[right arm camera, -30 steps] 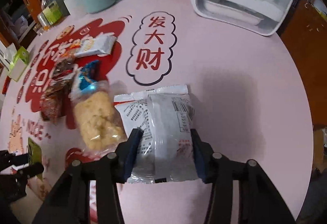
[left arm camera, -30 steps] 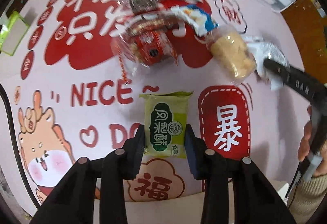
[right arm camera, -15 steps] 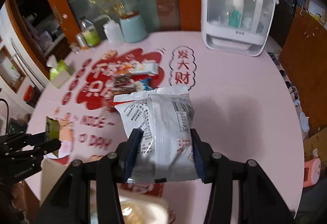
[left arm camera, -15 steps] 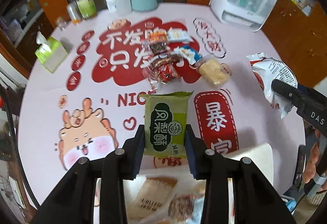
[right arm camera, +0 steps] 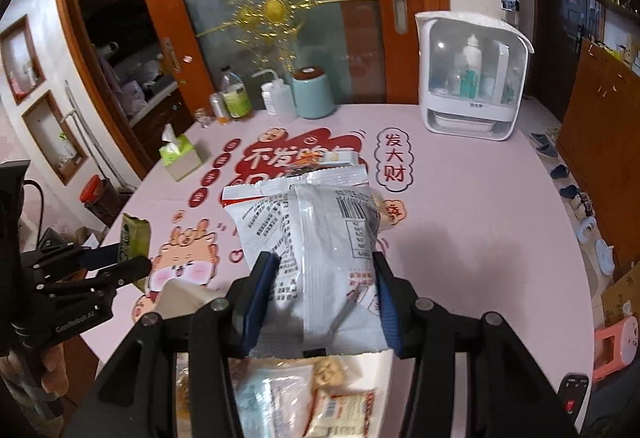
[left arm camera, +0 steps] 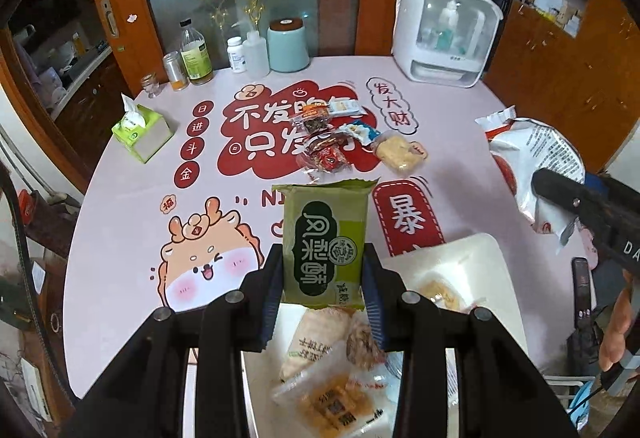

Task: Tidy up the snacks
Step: 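Drop green cake into tray with left tool while right tool releases white bag there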

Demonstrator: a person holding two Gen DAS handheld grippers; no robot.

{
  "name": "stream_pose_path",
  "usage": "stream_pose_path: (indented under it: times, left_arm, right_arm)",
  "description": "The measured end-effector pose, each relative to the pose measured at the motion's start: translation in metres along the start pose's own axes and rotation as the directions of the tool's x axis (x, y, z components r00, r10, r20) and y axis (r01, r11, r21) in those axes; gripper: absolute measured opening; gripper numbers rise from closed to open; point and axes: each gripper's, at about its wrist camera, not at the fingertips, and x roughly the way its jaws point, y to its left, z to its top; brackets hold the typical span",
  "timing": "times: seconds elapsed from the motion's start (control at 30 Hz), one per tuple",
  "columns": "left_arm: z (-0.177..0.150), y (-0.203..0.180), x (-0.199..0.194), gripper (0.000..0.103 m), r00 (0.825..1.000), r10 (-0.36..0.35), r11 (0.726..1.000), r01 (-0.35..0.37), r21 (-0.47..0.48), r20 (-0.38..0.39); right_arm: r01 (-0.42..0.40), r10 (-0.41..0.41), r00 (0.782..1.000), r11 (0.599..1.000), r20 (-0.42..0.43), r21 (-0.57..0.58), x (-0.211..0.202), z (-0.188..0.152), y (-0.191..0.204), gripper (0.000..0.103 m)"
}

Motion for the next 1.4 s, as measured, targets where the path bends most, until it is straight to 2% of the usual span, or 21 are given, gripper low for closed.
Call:
stream_pose_path:
  times: [0.17,0.43,0.67,0.73,0.83,0.9,1.1,1.27,1.33,1.37,1.4]
  left_arm:
    - [-0.027,0.001,-0.016,0.035,0.998,-0.049,0.999,0.049,-0.006,0.03]
    - [-0.074,-0.01,-0.022,0.035,0.993,-0.04,0.999,0.038,0.023,0.113]
    - [-0.109,-0.007,-0.007,0.035,0.984,-0.017,0.999,0.022,-0.026,0.18]
    - [-0.117,-0.006,0.005,0.035,0.986,0.013,0.999,-0.006,-0.047,0.164]
    - [-0.124,0.0,0.027,0.036,0.995,0.015,0.998,-0.009,-0.064,0.096]
    - [-0.126,0.006,0.035,0.036,0.997,0.03,0.996,-0.024,-0.083,0.077]
    - [-0.129,0.016,0.048,0.036,0.998,0.044,0.994,-0.04,-0.099,0.041]
    - [-0.129,0.011,0.053,0.036,0.998,0.049,0.995,-0.046,-0.083,0.036]
    - [-0.128,0.01,0.054,0.039,0.998,0.053,0.995,-0.05,-0.087,0.036]
    - [-0.127,0.01,0.055,0.046,0.998,0.056,0.995,-0.052,-0.087,0.039]
    - [-0.127,0.01,0.054,0.062,0.997,0.062,0.994,-0.058,-0.087,0.044]
  right_arm:
    - [-0.05,0.049,0.998,0.999,0.043,0.016,-0.021,-0.024,0.012,0.049]
    - [-0.055,0.044,0.991,0.994,0.129,0.09,-0.035,-0.077,0.015,0.049]
    - [-0.039,0.019,0.994,0.983,0.112,0.179,-0.018,-0.12,0.011,0.05]
    - [-0.026,0.011,0.996,0.983,0.084,0.182,-0.008,-0.127,0.01,0.05]
    - [0.012,-0.019,0.999,0.985,0.042,0.174,0.005,-0.135,0.011,0.05]
    - [0.022,-0.026,0.999,0.984,0.021,0.174,0.013,-0.138,0.009,0.051]
    - [0.029,-0.022,0.999,0.978,-0.033,0.205,0.031,-0.144,0.001,0.051]
    - [0.052,-0.047,0.998,0.979,-0.028,0.196,0.033,-0.144,0.002,0.051]
    - [0.052,-0.047,0.998,0.981,-0.029,0.185,0.033,-0.143,0.004,0.051]
    - [0.046,-0.041,0.999,0.982,-0.03,0.181,0.033,-0.142,0.005,0.051]
    - [0.046,-0.041,0.999,0.983,-0.031,0.176,0.033,-0.142,0.006,0.051]
